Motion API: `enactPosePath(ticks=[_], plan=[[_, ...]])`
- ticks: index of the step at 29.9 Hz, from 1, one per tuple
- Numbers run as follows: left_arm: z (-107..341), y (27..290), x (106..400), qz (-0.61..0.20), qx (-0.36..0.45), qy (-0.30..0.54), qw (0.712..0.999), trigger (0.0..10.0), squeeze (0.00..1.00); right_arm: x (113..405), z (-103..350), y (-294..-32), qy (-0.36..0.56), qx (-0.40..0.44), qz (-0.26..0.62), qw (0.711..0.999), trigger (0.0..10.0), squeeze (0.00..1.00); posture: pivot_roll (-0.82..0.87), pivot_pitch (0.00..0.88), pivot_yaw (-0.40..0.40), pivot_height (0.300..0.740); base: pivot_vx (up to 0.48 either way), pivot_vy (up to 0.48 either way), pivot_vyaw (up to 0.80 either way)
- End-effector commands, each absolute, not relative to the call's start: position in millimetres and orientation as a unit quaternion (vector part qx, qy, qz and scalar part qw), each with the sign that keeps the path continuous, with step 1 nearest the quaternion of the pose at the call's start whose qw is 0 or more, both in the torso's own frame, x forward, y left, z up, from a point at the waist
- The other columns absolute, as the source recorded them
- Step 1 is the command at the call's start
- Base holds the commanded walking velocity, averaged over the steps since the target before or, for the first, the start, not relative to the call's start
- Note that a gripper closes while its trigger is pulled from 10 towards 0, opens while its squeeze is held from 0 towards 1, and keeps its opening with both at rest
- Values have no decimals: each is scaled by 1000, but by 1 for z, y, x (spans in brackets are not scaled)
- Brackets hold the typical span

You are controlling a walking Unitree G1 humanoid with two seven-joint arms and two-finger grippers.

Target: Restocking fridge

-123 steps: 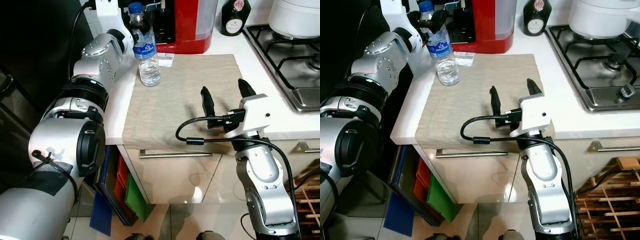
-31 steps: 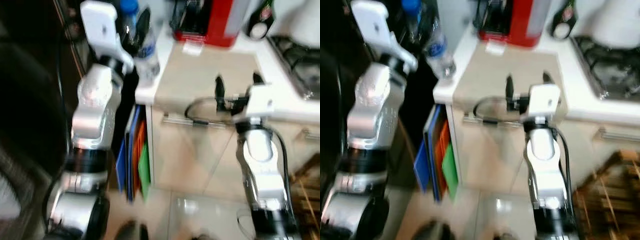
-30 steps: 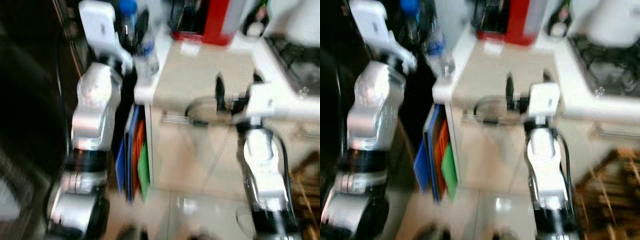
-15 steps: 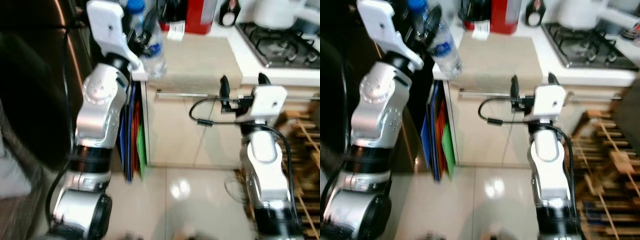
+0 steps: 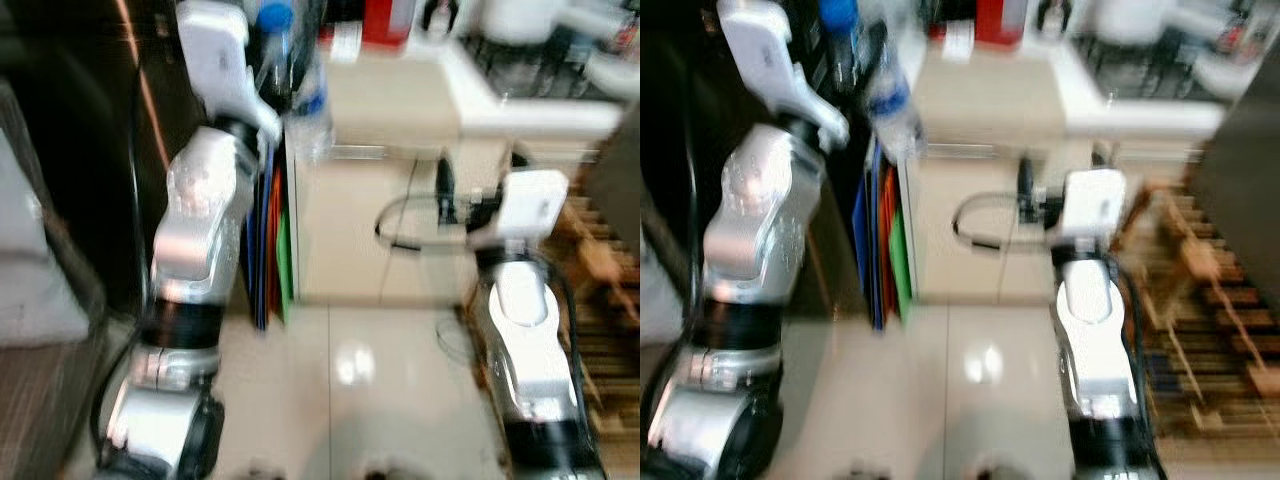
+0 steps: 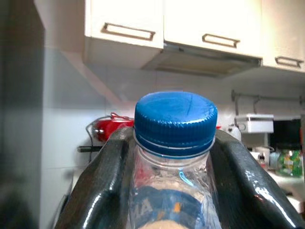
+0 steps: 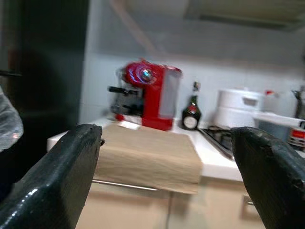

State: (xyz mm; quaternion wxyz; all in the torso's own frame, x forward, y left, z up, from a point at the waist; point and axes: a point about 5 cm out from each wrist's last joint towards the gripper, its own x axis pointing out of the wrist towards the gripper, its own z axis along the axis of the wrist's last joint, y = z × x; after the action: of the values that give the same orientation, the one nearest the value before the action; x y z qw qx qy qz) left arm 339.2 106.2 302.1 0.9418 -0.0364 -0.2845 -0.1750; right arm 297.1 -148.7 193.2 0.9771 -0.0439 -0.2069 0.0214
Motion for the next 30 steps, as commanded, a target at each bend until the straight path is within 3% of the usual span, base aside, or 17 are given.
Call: enactPosePath(ticks=[1,8,13,14,19,23,30], plan=[[311,106,335,-175,-41,-302,936,10000,0,298,194,-150,-208,-43,21,977,10000,0,-116,0,36,740,-300,0,0],[303,105,334,-175,-40,-289,940,10000,0,298,190,-149,-204,-45,25,978,10000,0,-116,0,49,740,-42,0,0],[265,138,325,-138,-73,-228,961,10000,0,294,181,-153,-187,-48,23,981,10000,0,-112,0,58,740,0,0,0],[214,157,310,-105,-65,-148,981,10000,0,287,167,-158,-160,-53,22,985,10000,0,-101,0,52,740,0,-371,0],[147,176,279,-60,-47,-42,996,10000,0,271,141,-167,-112,-66,30,991,10000,0,-86,0,31,740,0,-411,0],[120,185,267,-21,-77,12,997,10000,0,262,123,-165,-75,-73,53,993,10000,0,-87,0,24,740,0,-442,0],[113,183,267,-16,-93,33,995,10000,0,262,111,-164,-44,-62,58,995,10000,0,-94,0,36,740,0,-439,0]])
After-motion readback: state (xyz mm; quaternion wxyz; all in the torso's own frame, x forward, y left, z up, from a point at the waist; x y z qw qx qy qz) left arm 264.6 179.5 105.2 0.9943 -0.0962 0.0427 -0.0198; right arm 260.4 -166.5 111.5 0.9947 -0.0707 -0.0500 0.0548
